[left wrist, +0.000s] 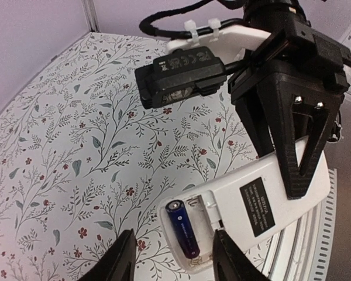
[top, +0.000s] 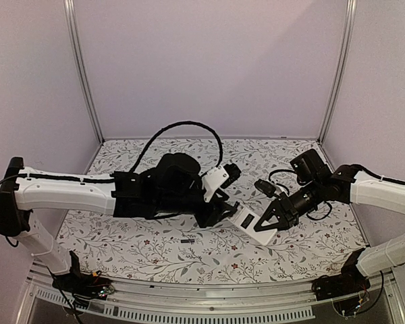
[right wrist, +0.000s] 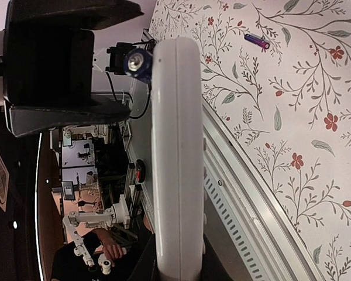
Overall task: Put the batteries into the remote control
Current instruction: Place the battery in the battery compartment, then load the battery into the battery compartment.
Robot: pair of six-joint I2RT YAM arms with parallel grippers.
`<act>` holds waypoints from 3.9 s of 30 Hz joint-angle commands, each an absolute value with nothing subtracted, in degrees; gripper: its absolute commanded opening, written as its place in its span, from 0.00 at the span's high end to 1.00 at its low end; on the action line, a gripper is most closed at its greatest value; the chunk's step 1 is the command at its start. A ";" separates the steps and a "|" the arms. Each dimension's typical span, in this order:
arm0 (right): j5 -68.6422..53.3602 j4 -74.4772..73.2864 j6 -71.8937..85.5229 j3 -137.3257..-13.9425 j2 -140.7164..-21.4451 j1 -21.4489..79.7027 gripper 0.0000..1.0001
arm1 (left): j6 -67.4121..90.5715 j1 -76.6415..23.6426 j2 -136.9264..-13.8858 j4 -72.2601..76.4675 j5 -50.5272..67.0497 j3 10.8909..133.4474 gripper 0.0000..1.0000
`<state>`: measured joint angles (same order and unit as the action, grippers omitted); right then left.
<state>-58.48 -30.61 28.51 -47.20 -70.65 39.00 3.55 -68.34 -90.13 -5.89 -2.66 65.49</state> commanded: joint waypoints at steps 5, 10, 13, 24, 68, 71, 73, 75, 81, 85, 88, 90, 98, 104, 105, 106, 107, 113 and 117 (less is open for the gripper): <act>-53.72 -32.57 24.59 -49.50 -71.62 39.25 1.00 | 24.48 -63.24 -80.44 4.01 -2.26 57.10 0.18; -51.31 -29.14 26.47 -50.01 -71.21 39.20 1.00 | 43.70 -61.18 -77.64 10.16 -3.63 50.47 0.11; -50.05 -25.90 28.57 -50.18 -71.00 39.20 1.00 | 54.10 -61.26 -78.27 14.11 -3.83 47.23 0.09; -50.32 -19.04 34.54 -50.19 -72.29 39.25 1.00 | 66.48 -65.51 -87.58 29.49 -5.71 47.62 0.00; -45.91 -25.47 29.88 -51.18 -71.35 40.12 1.00 | 82.60 -64.43 -98.68 41.49 -7.82 50.27 0.37; -45.54 -26.29 29.07 -51.48 -71.37 40.17 1.00 | 82.67 -64.29 -98.78 41.55 -7.52 50.27 0.40; -45.46 -26.71 28.64 -51.63 -71.37 40.17 1.00 | 82.80 -64.19 -98.90 41.63 -7.20 50.20 0.42; -45.44 -26.95 28.42 -51.76 -71.29 40.17 1.00 | 83.05 -64.07 -98.96 41.70 -7.13 50.03 0.44; -45.41 -27.35 28.19 -52.03 -71.19 40.25 1.00 | 82.76 -63.90 -99.22 41.38 -6.52 50.46 0.50; -45.75 -27.08 28.45 -52.12 -71.10 40.25 1.00 | 82.55 -63.90 -99.70 41.19 -5.94 50.74 0.54; -46.42 -26.62 28.80 -52.21 -70.78 40.26 1.00 | 82.68 -63.83 -99.71 41.61 -6.06 50.20 0.60; -47.12 -26.04 29.36 -52.12 -70.59 40.30 1.00 | 82.44 -63.81 -99.66 41.62 -6.19 50.02 0.61; -49.54 -24.68 31.20 -51.58 -70.40 40.24 1.00 | 78.31 -63.47 -98.41 42.09 -5.74 50.05 0.48; -50.54 -25.37 31.32 -50.51 -70.26 40.22 1.00 | 67.69 -63.07 -93.53 37.17 -4.53 51.74 0.34; -50.78 -25.56 31.29 -50.38 -70.23 40.17 1.00 | 65.57 -62.96 -92.37 35.51 -4.31 52.04 0.33; -51.03 -25.83 31.16 -50.29 -70.09 40.17 1.00 | 62.39 -62.81 -91.30 33.62 -4.04 52.37 0.31; -51.31 -26.10 30.88 -50.20 -69.89 40.17 1.00 | 60.26 -62.57 -90.00 31.17 -3.89 52.69 0.28; -52.93 -29.98 27.93 -50.85 -69.00 40.17 1.00 | 43.08 -60.08 -84.09 16.63 4.67 55.61 0.19; -54.63 -31.93 24.87 -51.44 -68.78 40.17 1.00 | 30.21 -60.21 -83.63 -1.51 7.90 63.51 0.20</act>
